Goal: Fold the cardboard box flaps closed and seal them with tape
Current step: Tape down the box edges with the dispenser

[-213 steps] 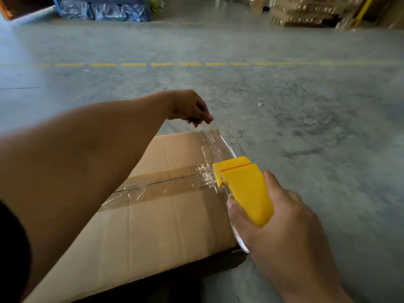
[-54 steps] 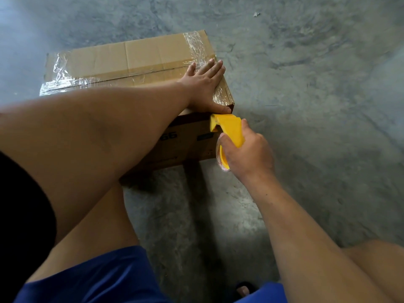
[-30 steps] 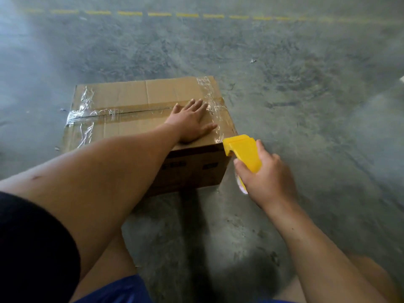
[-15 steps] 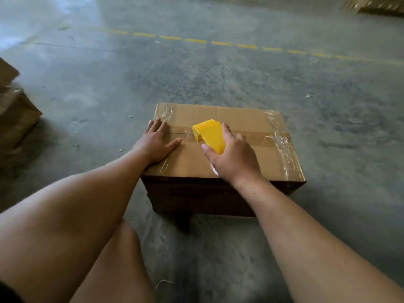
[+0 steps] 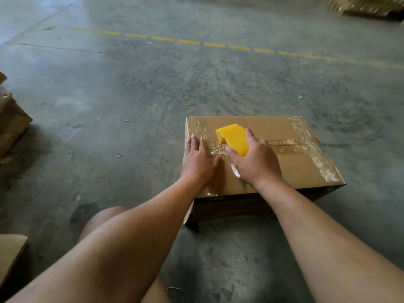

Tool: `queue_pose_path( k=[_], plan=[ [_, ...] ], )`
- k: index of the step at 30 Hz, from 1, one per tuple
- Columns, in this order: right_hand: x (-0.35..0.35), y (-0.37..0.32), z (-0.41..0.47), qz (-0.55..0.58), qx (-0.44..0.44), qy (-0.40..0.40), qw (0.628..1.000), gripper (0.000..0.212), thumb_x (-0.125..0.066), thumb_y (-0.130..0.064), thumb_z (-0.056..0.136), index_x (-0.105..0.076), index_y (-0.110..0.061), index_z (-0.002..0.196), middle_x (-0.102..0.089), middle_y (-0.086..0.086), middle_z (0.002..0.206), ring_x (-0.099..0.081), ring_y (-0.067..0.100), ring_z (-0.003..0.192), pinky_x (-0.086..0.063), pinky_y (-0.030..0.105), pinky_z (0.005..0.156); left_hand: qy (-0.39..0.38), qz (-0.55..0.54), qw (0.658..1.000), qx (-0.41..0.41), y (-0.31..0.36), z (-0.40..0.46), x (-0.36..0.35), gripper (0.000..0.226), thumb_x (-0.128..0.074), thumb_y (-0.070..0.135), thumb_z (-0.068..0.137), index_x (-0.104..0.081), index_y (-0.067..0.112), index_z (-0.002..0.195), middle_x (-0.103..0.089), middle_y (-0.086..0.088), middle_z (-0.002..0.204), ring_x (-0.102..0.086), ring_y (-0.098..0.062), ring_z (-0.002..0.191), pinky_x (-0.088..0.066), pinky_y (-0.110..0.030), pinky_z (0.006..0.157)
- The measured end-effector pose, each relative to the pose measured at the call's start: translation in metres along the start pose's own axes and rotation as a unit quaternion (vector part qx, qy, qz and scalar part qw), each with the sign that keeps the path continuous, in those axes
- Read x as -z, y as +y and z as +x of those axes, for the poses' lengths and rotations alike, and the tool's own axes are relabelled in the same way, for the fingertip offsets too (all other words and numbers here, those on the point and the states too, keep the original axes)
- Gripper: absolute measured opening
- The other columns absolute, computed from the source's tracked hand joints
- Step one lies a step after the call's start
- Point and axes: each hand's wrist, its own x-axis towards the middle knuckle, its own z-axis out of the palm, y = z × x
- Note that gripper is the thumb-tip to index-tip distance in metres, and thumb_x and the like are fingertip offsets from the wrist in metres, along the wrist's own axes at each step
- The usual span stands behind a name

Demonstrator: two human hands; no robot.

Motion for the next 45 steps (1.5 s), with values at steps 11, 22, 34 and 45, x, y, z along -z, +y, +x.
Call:
queue_pose_path(
  k=[11, 22, 34, 45],
  plan=[
    [0.025, 0.024, -0.008, 0.004, -0.047, 0.029, 0.998, 0.082, -0.052, -0.063, 0.086, -0.026, -0.022, 0.153, -0.053, 0.015, 0.129, -0.051, 0.031, 0.116, -0.042, 0.034, 0.084, 0.055, 0.025, 0.995, -0.083, 0.026, 0.022, -0.004, 0.04, -0.043, 0.04, 0.098, -0.069, 0.01, 0.108, -0.059, -0.012, 0.119, -0.047, -0.031, 0.115, -0.042, -0.039, 0.095],
    [0.025, -0.005, -0.018, 0.071, 0.004, 0.046, 0.996, 0.077, -0.056, -0.058, 0.086, -0.03, -0.026, 0.151, -0.055, 0.012, 0.126, -0.053, 0.027, 0.115, -0.041, 0.032, 0.088, -0.41, -0.492, 0.748, 0.173, 0.036, 0.051, 0.044, 0.035, -0.045, 0.045, 0.09, -0.062, 0.017, 0.077, -0.061, -0.003, 0.081, -0.061, -0.019, 0.068, -0.052, -0.028, 0.063],
    [0.023, -0.006, -0.029, 0.051, 0.008, 0.049, 0.997, 0.08, -0.054, -0.061, 0.086, -0.028, -0.026, 0.152, -0.055, 0.009, 0.118, -0.053, 0.022, 0.108, -0.033, 0.025, 0.076, -0.414, -0.454, 0.778, 0.13, 0.031, 0.069, 0.057, 0.028, -0.04, 0.016, 0.1, -0.053, 0.017, 0.075, -0.049, -0.001, 0.076, -0.055, -0.012, 0.061, -0.042, -0.02, 0.051],
    [0.009, -0.01, -0.027, 0.042, -0.017, 0.026, 0.999, 0.083, -0.053, -0.063, 0.086, -0.022, -0.026, 0.154, -0.052, 0.009, 0.125, -0.051, 0.023, 0.11, -0.033, 0.026, 0.076, -0.432, -0.337, 0.832, 0.092, 0.032, 0.097, 0.073, 0.029, -0.043, 0.011, 0.101, -0.05, 0.017, 0.074, -0.052, -0.001, 0.07, -0.05, -0.006, 0.056, -0.031, -0.016, 0.05]
  ],
)
